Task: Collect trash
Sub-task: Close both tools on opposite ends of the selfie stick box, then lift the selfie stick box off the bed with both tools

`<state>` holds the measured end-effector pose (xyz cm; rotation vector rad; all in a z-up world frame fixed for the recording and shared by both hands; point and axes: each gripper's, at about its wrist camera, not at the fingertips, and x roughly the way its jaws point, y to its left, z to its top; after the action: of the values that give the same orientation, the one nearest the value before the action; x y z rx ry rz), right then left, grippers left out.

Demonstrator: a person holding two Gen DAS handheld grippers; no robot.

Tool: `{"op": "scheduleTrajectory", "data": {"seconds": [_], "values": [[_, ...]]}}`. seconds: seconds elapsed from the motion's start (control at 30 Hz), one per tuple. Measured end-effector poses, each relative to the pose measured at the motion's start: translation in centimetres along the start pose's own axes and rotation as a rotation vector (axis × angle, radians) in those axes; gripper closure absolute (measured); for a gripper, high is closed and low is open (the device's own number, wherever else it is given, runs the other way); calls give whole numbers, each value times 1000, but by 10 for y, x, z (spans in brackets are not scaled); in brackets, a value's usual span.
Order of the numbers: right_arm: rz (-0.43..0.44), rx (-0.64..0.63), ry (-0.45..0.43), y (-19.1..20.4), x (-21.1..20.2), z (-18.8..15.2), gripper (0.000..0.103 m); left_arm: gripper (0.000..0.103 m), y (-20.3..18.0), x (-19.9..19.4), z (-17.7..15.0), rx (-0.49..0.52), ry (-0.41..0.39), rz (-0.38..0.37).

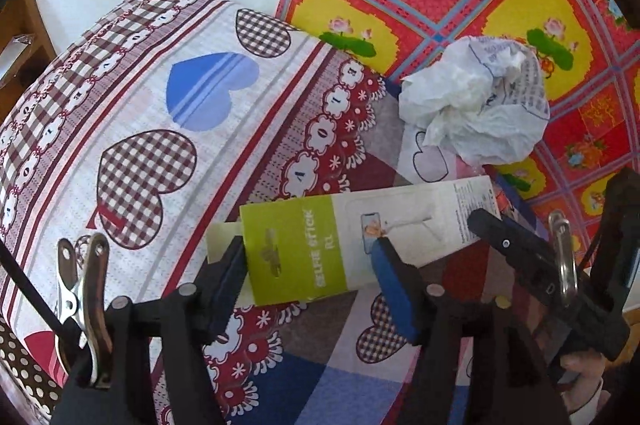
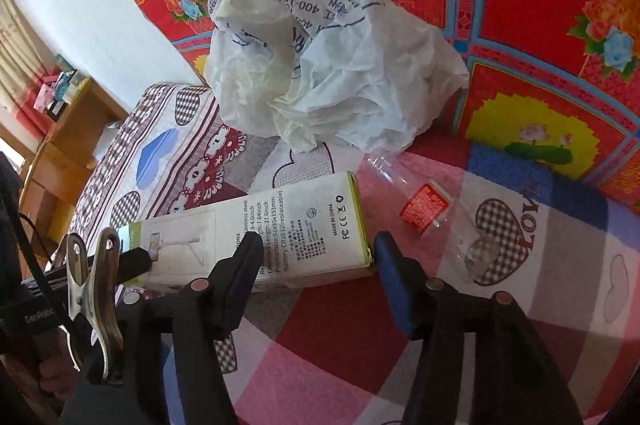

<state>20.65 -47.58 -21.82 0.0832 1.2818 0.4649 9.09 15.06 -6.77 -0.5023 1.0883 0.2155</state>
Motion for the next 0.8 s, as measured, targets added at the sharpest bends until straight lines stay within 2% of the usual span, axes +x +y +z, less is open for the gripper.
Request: {"op": "scheduleTrajectory", "data": {"seconds": [0.13,0.33,0.5,0.8], "values": [[2,1,1,2,3,2,42,35,2,1,1,2,2,-8],[-3,-2,-3,2,4,5,39,27,1,4,4,48,-8,18],[20,24,8,1,10,8,34,26,3,11,10,19,5,-20],[54,47,31,1,21,7,23,20,-4,24,14,-26,39,-47]]}}
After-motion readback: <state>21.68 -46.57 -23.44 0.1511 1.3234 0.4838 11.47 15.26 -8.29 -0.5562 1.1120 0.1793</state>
